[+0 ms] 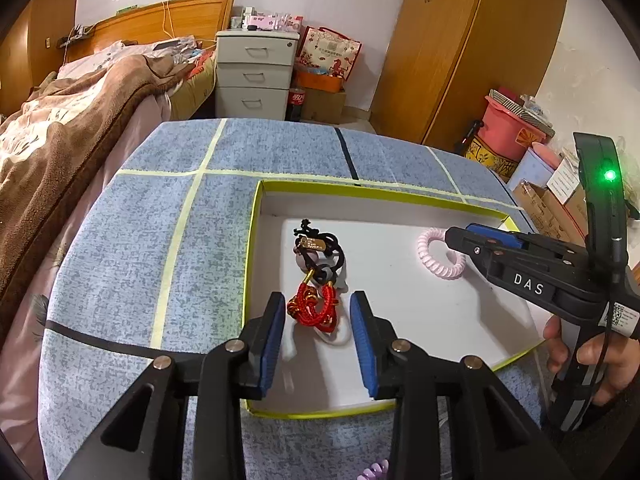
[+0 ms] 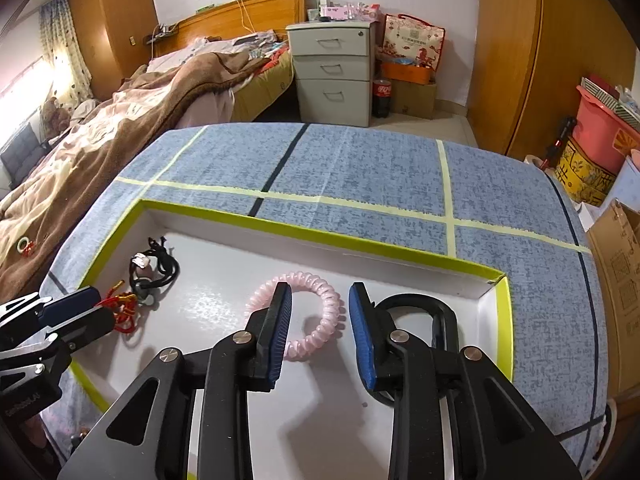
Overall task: Organize jewelry
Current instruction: 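Open both grippers to release the items in the box and withdraw, then close the right gripper on the red-and-gold knotted charm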
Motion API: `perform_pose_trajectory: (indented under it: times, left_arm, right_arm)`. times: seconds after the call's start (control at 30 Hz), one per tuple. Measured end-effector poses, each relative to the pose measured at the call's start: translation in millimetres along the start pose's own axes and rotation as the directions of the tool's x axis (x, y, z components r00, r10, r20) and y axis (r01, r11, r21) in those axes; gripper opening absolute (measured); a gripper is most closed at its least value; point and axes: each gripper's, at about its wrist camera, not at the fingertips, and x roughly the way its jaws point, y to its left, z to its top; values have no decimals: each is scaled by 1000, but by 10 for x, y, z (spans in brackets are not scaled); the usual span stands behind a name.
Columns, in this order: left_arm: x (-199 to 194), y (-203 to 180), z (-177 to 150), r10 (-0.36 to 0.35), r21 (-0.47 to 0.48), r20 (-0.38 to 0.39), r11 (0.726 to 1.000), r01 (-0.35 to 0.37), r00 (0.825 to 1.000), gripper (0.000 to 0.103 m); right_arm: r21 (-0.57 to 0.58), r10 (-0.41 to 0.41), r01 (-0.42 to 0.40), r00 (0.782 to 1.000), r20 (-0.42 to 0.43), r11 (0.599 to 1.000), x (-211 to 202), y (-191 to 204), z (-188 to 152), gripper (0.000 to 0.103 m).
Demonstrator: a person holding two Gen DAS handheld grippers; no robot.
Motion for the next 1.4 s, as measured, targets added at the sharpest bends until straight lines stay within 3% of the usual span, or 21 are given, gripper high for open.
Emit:
perform_pose_trajectory:
  times: [0.1,0.33,0.53,0.87,1.27,1.4]
  left_arm:
    - [-90,0,-5,-14,-7,25,1000,14,1000,47]
    - [-312,16,-58,-21,-13,55,1000,21,998,54]
    - [-544,39,-220,-19,-20,83,1000,20,996,55]
    - [-824,97,-545,-21,-26,94,999,24,995,60]
    - [-934,148,-883,-35,-67,85,997,41,996,61]
    - [-915,197,-991,-43,-94,73,994,49,996,61]
  right_arm:
    - [16,23,-24,999,25,1000,-99,-18,-8,31]
    - [40,35,-38,996,78,998,-408,-45,-73,32]
    - [33,60,-63,994,93,997,-651,-10,-292,38]
    - [-8,91,-91,990,112,996,-970,70,-713,38]
    - [19,87,-89,993,80,996,-1054,-13,-1226,38]
    - [8,146,-147,985,94,989,-1101,3,-1300,38]
